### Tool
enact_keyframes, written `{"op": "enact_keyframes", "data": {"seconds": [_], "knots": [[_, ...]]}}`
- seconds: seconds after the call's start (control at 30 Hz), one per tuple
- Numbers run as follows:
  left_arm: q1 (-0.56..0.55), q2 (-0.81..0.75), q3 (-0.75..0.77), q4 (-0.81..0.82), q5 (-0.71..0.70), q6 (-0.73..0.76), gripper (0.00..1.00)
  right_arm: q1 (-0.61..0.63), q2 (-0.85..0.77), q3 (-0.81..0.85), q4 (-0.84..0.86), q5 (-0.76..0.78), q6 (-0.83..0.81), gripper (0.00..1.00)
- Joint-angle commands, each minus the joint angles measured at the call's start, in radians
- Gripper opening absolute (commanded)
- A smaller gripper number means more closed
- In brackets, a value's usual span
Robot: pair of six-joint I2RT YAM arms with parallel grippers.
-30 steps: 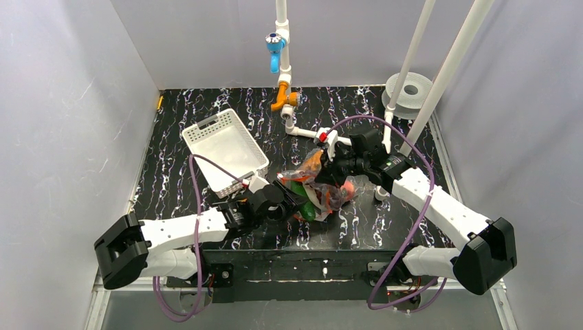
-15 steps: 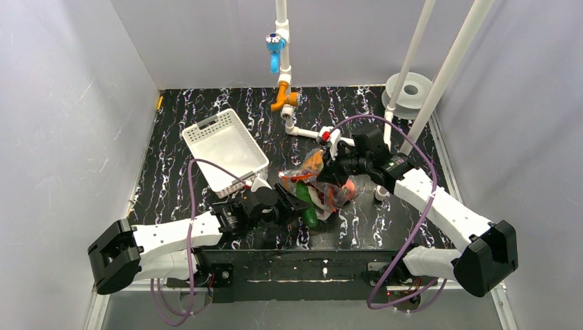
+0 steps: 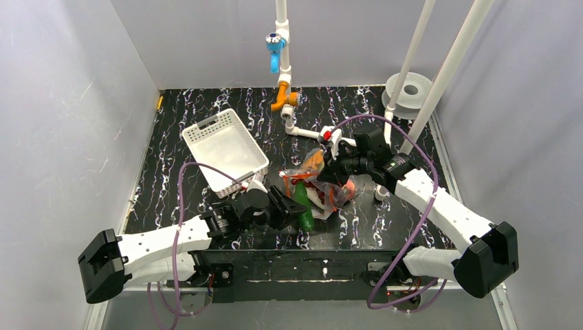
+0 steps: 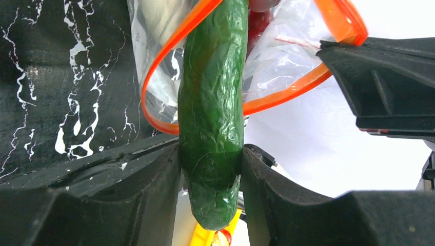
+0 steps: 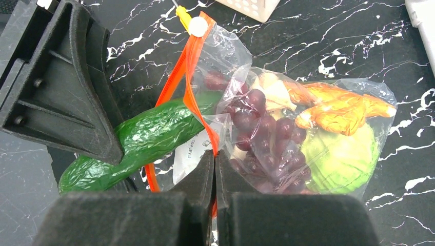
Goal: Open the zip-top bag and remove the fake food
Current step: Place the fake vegetable in the bin.
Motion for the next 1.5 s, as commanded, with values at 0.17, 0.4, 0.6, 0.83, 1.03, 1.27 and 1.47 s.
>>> {"op": "enact_keyframes", "data": {"seconds": [0.17, 0.4, 0.6, 0.83, 1.03, 1.27, 1.47], "knots": [[-0.003, -0.040, -0.036, 0.027, 0.073, 0.029, 0.00, -0.007, -0.023, -0.011, 0.033, -0.016, -0.012, 0.01], [-0.003, -0.076, -0.033, 0.009, 0.089, 0.061, 0.00, -0.009, -0.024, -0.012, 0.032, -0.013, -0.013, 0.01], [-0.003, -0.113, -0.060, 0.005, 0.113, 0.068, 0.00, -0.012, -0.023, -0.014, 0.032, -0.013, -0.014, 0.01], [-0.003, -0.171, -0.072, -0.030, 0.123, 0.084, 0.00, -0.014, -0.021, -0.013, 0.030, -0.012, -0.016, 0.01], [-0.002, -0.245, -0.103, -0.020, 0.123, 0.137, 0.00, -0.017, -0.020, -0.013, 0.030, -0.013, -0.017, 0.01], [0.006, -0.318, -0.155, 0.022, 0.158, 0.194, 0.00, -0.021, -0.023, -0.013, 0.030, -0.014, -0.018, 0.01], [0.018, -0.369, -0.195, 0.089, 0.178, 0.273, 0.00, -0.025, -0.025, -0.015, 0.028, -0.015, -0.020, 0.01]]}}
